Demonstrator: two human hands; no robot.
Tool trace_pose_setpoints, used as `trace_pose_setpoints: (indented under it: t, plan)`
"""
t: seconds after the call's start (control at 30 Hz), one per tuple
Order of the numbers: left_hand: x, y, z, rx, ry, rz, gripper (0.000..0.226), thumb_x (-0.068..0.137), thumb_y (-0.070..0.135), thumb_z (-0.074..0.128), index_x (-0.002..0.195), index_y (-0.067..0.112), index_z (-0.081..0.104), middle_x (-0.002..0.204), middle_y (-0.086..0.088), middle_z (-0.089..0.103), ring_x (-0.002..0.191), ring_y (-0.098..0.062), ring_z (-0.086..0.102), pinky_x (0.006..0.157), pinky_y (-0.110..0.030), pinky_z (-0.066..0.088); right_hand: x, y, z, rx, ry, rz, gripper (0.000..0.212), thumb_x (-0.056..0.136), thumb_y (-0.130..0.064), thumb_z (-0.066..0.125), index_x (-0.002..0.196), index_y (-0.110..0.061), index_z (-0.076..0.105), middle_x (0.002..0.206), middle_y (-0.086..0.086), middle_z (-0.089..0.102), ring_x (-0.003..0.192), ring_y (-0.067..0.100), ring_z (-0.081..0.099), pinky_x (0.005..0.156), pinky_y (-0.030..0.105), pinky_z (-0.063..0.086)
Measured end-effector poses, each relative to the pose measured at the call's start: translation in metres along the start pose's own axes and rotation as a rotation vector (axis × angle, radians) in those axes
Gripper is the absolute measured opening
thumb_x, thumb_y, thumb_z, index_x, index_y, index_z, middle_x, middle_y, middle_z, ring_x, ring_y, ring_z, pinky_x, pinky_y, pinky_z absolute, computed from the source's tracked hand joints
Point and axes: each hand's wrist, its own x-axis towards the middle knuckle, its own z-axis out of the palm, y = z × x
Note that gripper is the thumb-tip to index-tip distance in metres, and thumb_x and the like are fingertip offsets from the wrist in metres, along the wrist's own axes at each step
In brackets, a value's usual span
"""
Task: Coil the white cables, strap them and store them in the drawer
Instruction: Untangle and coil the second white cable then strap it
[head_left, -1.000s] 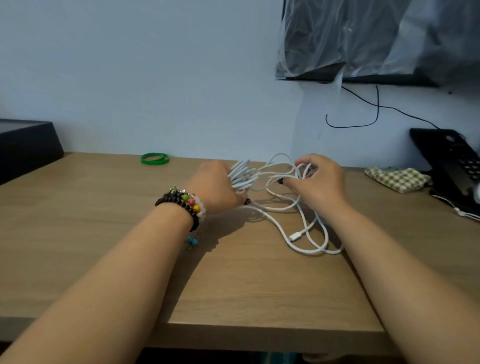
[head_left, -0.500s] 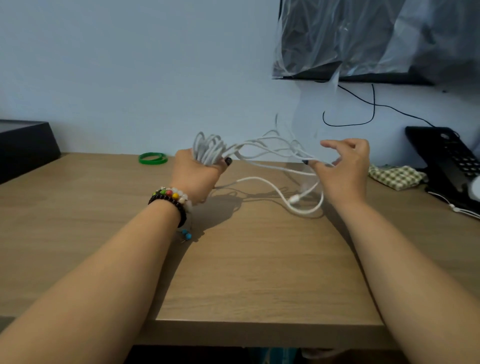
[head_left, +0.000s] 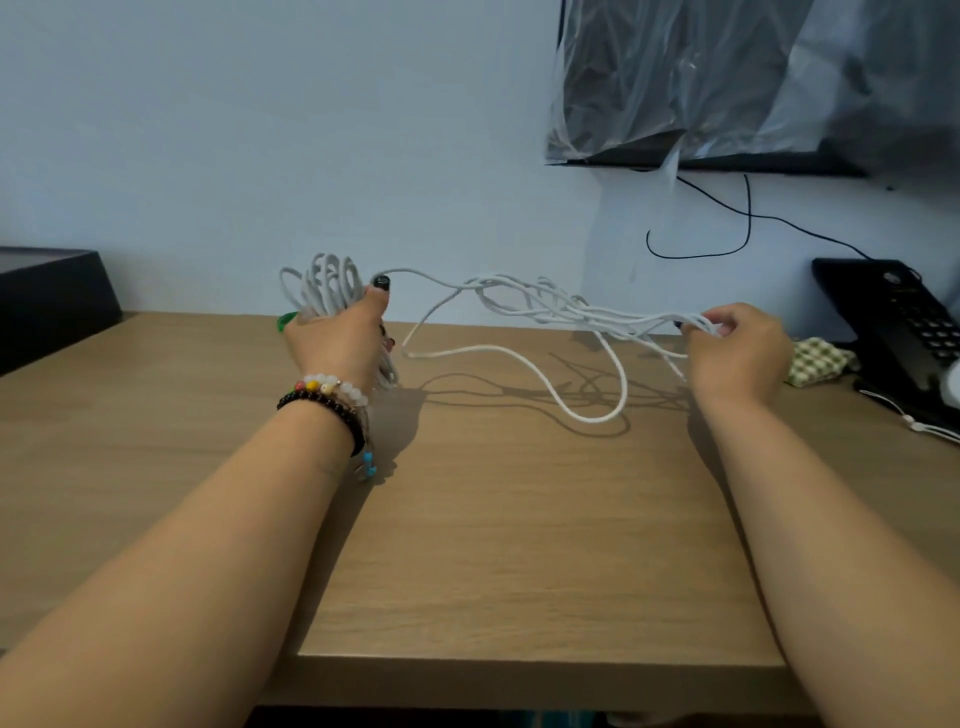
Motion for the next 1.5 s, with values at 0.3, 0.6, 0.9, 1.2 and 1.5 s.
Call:
trace_pose_setpoints:
  t: [0.3,0.6,0.9,1.2,1.5]
  plan:
    - [0.004,-0.005,0.001,0.105,-0.274,-0.035,0.020,0.082,0.020,0.076,0.092,0.008,0.065,0.062,-0.001,0.056,0.045,-0.011,0.054,0.051,-0.024,0.049,-0.023,-0.019,0.007,-0.174,-0.408,-0.118,0.060,0.076,-0.023,0.070,0.132,-0.025,0.050,0.132,0.006,0.046,0.123,0.024,0.046,0.107,0.045,0.035]
    - [-0.030,-0.003,0.008,0.159,-0.800,0.148,0.034,0.080,0.004,0.074,0.055,0.022,0.061,0.046,0.001,0.047,0.040,-0.013,0.043,0.043,-0.024,0.042,-0.080,-0.068,0.019,-0.005,-0.692,-0.642,0.043,0.092,-0.029,0.060,0.134,-0.033,0.049,0.126,-0.016,0.052,0.130,0.008,0.034,0.100,0.033,0.013]
    - [-0.013,0.001,0.007,-0.262,-0.821,-0.166,0.022,0.087,0.013,0.061,0.070,0.016,0.047,0.044,0.007,0.034,0.036,-0.005,0.032,0.041,-0.018,0.037,-0.073,-0.058,0.021,-0.044,-0.879,-0.573,0.012,0.096,-0.029,0.053,0.092,-0.037,0.062,0.088,-0.017,0.060,0.096,0.004,0.044,0.091,0.034,0.018]
    - [0.022,-0.003,-0.002,-0.334,-0.236,-0.238,0.024,0.092,0.014,0.063,0.073,0.013,0.048,0.046,0.005,0.041,0.033,-0.008,0.039,0.039,-0.018,0.038,-0.039,-0.043,0.025,0.154,-0.466,-0.186,0.011,0.094,-0.018,0.052,0.085,-0.020,0.057,0.089,0.006,0.069,0.084,0.020,0.067,0.085,0.042,0.051]
    - [0.040,-0.012,-0.010,-0.152,0.082,-0.233,0.021,0.084,0.021,0.070,0.074,0.010,0.055,0.058,-0.001,0.054,0.042,-0.013,0.054,0.049,-0.024,0.048,-0.020,-0.038,0.013,0.447,-0.158,0.106,0.022,0.087,-0.007,0.051,0.068,-0.014,0.060,0.058,-0.005,0.067,0.056,0.014,0.069,0.067,0.045,0.059]
